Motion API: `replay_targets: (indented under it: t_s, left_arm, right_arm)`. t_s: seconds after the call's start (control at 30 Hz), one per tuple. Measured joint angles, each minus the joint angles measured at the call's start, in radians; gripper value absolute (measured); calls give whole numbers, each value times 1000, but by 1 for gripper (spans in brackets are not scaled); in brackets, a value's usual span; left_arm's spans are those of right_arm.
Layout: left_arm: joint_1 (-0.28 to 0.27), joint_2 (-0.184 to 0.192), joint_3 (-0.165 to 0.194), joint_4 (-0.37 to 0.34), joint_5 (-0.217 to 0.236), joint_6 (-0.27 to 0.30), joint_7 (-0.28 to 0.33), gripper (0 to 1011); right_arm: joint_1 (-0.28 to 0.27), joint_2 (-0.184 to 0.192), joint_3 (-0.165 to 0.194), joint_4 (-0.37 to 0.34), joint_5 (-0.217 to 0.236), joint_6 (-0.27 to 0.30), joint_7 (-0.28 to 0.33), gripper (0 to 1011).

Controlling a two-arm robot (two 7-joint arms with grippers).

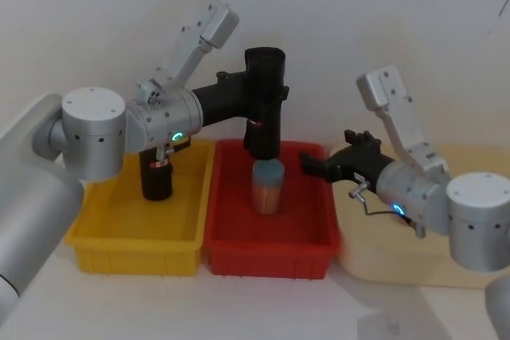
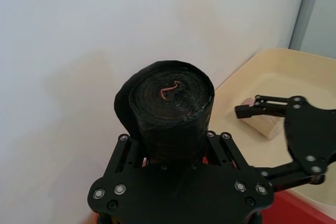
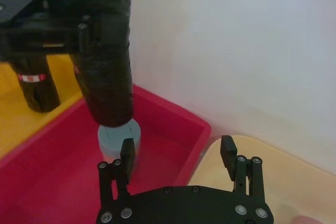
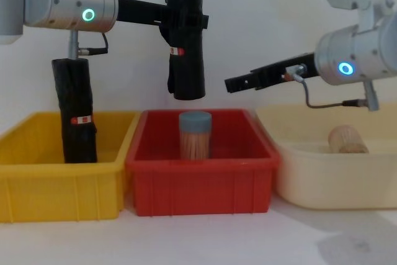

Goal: Pick up the garbage bag with the one hand and transfer it to the other hand.

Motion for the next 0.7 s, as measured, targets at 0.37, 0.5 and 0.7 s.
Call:
replay_targets:
  t_s: [0.37,0.5,0.7]
  left_arm:
    - [-1,-1,1,2,0,-1,-1,446]
    - [-1,-2,2,3,0,-2,-1,446]
    - [-2,-2,2,4,0,-2,-2,446]
  right_arm:
    - [51,-95,41,82,50,78,-36,999]
    - [56,-111,50,85,66,100,-38,999]
    - [49,-131,61,57,98,149,-30,999]
